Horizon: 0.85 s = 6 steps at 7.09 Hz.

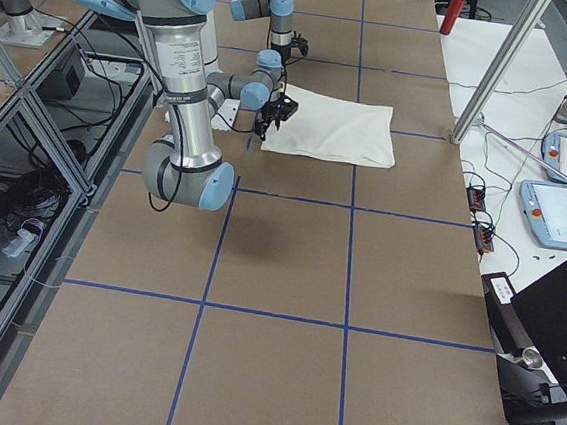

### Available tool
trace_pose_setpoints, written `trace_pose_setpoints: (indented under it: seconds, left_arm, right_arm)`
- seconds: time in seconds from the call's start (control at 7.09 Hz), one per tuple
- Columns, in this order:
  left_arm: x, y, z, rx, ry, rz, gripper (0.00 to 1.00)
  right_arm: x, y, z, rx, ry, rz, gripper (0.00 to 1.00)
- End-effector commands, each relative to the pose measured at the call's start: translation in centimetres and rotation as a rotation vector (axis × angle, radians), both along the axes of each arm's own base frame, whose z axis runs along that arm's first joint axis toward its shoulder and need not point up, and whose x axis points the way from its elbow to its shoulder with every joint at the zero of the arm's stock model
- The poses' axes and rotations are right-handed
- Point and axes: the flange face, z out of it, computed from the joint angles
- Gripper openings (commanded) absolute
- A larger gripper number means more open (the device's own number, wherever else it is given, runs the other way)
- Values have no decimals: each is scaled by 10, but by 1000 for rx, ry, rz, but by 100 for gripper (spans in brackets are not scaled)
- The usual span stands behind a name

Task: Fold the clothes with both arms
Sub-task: 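Move the right gripper to the shirt's near corner beside the left gripper and grasp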

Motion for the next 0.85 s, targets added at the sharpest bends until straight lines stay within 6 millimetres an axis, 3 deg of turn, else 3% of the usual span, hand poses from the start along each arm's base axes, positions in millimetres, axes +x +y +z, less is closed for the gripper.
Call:
trace_pose_setpoints:
  seconds: [0.0,0.42,0.56,0.71]
  left_arm:
    - [1,0,1,-1,-2,0,0]
    - [1,0,-1,1,2,0,0]
    - [1,0,-1,1,2,0,0]
    - [1,0,0,0,1,0,0]
  right_arm:
    - [-6,2,7,-6,15,-1,100]
    - [-6,1,9,-8,23,3,99]
    - [-6,1,9,-19,25,14,82]
    - [-6,2,8,-29,22,21,53]
